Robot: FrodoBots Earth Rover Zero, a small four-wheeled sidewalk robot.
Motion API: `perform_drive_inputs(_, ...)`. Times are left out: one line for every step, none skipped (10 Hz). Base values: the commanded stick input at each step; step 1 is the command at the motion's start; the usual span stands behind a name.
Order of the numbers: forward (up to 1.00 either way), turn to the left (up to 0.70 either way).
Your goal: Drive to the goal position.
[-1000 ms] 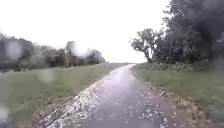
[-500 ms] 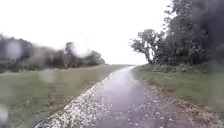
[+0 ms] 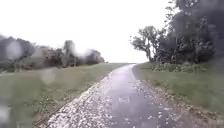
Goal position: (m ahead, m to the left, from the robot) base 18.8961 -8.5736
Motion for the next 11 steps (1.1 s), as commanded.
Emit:
perform_drive_inputs(0.70,0.00)
perform_drive_inputs(0.70,0.00)
perform_drive_inputs(0.70,0.00)
perform_drive_inputs(0.70,0.00)
perform_drive_inputs(0.70,0.00)
perform_drive_inputs(0.70,0.00)
perform_drive_inputs(0.70,0.00)
perform_drive_inputs(0.70,0.00)
perform_drive_inputs(0.70,0.00)
perform_drive_inputs(0.70,0.00)
perform_drive_inputs(0.70,0.00)
